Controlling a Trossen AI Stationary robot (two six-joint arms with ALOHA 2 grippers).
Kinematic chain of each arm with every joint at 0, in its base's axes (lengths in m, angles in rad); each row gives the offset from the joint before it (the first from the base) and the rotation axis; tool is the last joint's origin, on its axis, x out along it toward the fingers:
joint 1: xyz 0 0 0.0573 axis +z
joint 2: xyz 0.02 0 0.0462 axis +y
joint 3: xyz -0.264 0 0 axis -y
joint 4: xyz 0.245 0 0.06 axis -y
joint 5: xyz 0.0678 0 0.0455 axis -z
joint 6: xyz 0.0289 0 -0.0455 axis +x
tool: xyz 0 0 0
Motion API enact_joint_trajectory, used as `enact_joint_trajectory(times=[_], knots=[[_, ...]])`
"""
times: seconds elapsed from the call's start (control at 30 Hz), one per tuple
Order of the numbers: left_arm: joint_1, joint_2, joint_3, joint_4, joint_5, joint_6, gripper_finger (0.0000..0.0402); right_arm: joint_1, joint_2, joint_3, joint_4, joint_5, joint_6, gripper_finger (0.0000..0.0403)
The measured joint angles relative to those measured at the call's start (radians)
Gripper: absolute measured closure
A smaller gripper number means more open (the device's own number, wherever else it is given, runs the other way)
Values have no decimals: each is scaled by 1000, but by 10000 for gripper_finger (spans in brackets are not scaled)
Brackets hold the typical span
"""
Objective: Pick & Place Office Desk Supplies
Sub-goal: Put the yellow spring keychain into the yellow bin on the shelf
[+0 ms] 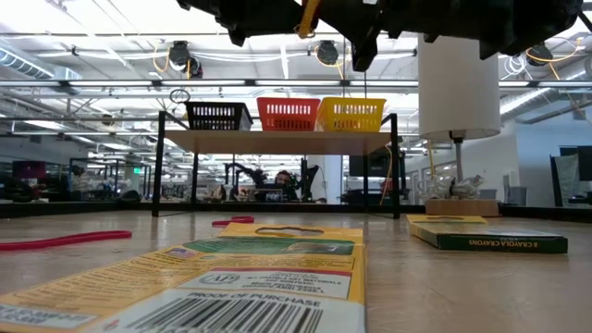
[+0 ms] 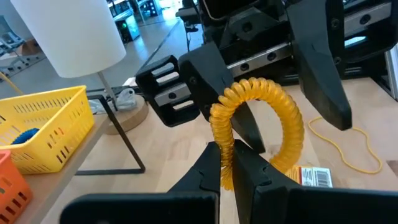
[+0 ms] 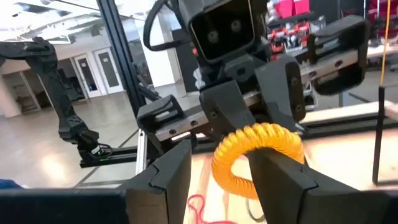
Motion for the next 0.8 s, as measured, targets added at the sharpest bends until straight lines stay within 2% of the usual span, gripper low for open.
enact_joint_trajectory(times=[0.4, 0.53, 0.67, 0.8], knots=[[-3, 0, 0, 2, 3, -22, 399, -7, 0, 0, 30, 1, -18, 250], [-3, -1, 0, 1, 3, -42, 385, -7, 0, 0, 29, 1, -18, 255], [-3, 0, 0, 0, 3, -48, 374, -7, 0, 0, 30, 5, -13, 288], [-3, -1, 0, 0, 3, -48, 372, -7, 0, 0, 30, 6, -14, 353]])
